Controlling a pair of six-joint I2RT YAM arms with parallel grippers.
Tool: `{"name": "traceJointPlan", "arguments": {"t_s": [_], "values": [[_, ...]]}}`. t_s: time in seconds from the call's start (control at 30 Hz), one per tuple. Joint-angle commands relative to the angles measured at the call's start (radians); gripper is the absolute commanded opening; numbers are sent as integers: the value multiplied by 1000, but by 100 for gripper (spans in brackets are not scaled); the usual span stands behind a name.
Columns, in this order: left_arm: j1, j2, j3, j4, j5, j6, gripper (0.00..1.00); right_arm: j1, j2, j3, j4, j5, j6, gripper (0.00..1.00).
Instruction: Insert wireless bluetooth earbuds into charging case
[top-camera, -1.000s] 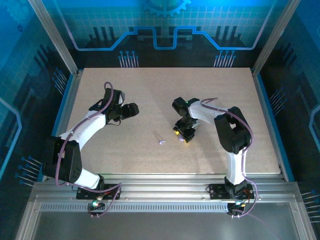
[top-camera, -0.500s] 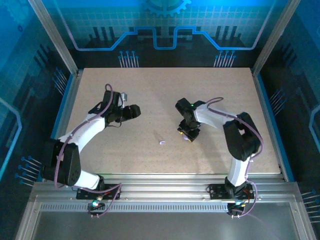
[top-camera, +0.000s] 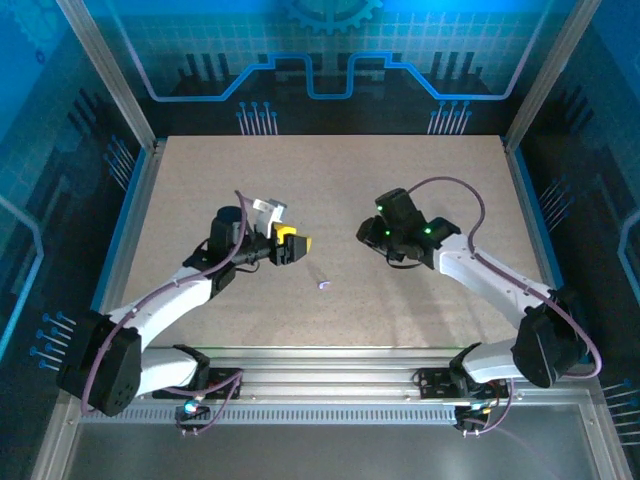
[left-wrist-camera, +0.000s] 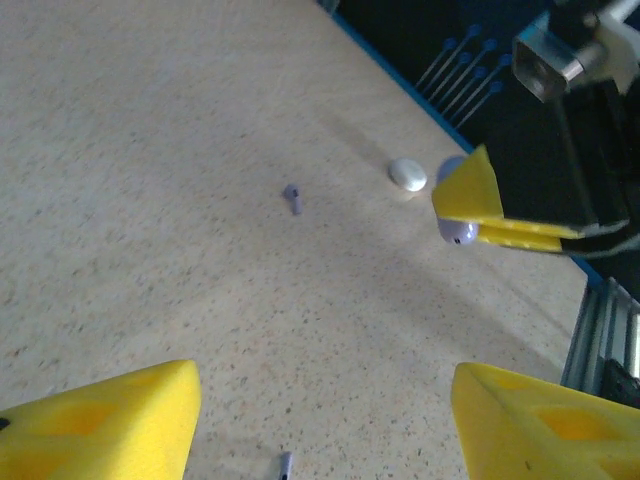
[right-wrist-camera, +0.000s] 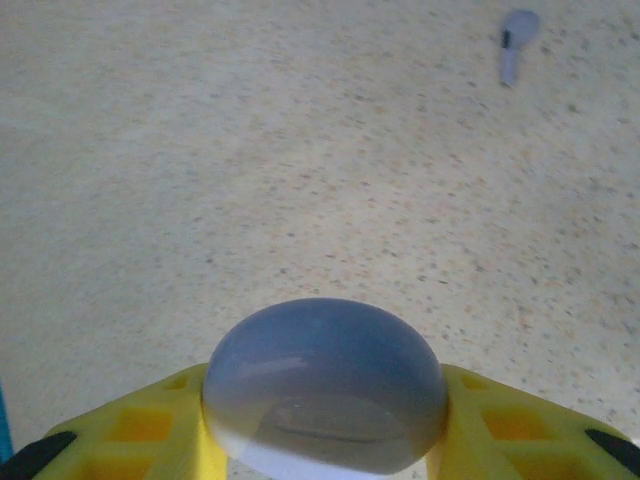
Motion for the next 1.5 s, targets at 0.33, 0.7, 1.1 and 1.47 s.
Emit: {"name": "traceJointPlan", "arguments": {"t_s": [0.33, 0.7, 1.1, 1.47], "values": [[-111, 155, -71, 626, 132, 50, 60, 13, -139, -60, 300, -219, -102, 44], [-168, 241, -91, 853, 57, 66, 60, 16, -109, -76, 434, -339, -40, 44], [-173, 265, -95, 905, -99, 34, 61, 55, -102, -108, 497, -352, -4, 44], [-180, 288, -84, 962, -98, -3, 57, 86, -100, -135, 542, -328, 25, 44]]}}
